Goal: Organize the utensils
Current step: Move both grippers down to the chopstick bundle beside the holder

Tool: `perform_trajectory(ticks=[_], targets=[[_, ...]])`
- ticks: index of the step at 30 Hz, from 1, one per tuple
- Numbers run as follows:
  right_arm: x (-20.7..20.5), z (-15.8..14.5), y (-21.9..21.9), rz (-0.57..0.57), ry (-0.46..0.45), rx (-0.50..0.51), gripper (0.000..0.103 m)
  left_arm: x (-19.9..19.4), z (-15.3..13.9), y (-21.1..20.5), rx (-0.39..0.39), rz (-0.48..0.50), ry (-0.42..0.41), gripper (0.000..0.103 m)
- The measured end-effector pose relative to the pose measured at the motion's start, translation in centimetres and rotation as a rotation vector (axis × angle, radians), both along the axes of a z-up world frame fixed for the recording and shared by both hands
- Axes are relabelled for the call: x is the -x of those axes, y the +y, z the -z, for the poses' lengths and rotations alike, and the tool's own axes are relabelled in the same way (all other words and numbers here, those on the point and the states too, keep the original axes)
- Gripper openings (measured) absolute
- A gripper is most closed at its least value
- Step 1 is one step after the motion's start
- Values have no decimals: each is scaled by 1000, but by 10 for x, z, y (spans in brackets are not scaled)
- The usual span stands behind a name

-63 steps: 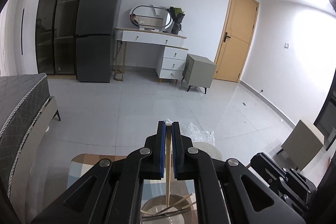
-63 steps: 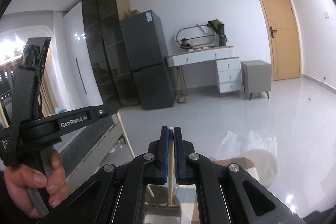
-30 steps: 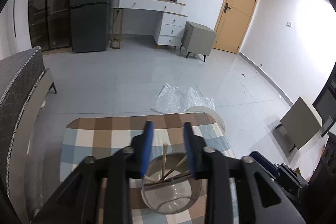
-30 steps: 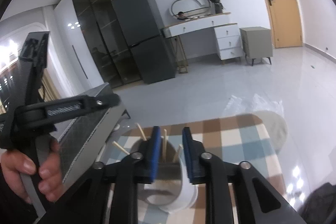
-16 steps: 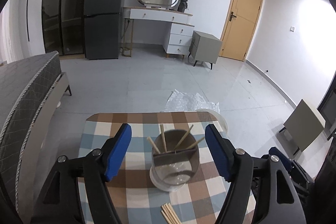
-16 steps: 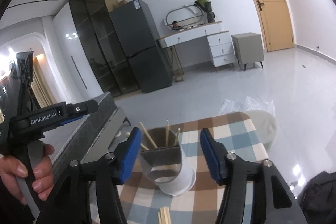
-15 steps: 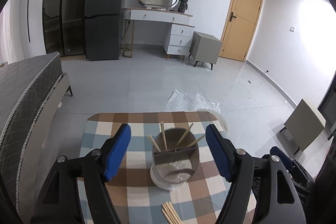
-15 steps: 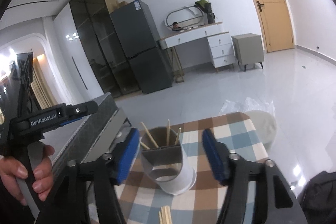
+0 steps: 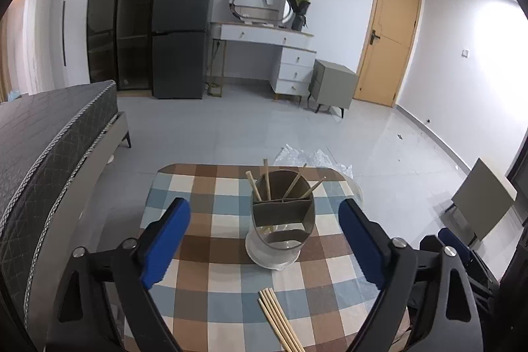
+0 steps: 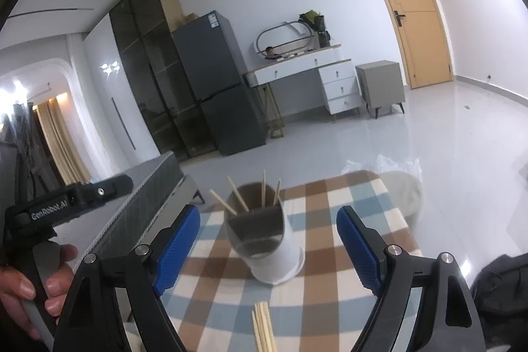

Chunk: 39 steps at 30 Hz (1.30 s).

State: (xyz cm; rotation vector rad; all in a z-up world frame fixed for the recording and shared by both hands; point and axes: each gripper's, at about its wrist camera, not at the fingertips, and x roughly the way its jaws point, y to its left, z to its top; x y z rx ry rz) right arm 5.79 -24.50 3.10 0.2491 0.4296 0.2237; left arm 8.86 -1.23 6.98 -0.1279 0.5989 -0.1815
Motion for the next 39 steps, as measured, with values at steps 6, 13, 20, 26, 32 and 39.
perform_trajectory(ticks=[6,13,20,26,32,39], targets=[[13,17,9,-13,13,22,96,16,15,4,-7,-20,-12,93],[20,36,15,-13,46,64,103,21,38,9,-4,-38,24,94],[20,60,19,-37,106,88,103,26,75,7,-20,-96,71,94],[17,74,20,-42,133,98,103,20,108,4,-14,-95,136,94],[3,92,24,-47,207,107,103,11,135,16,-22,-115,202,94],[-18,114,40,-108,298,146,103,-10,148,40,56,-206,304,93]])
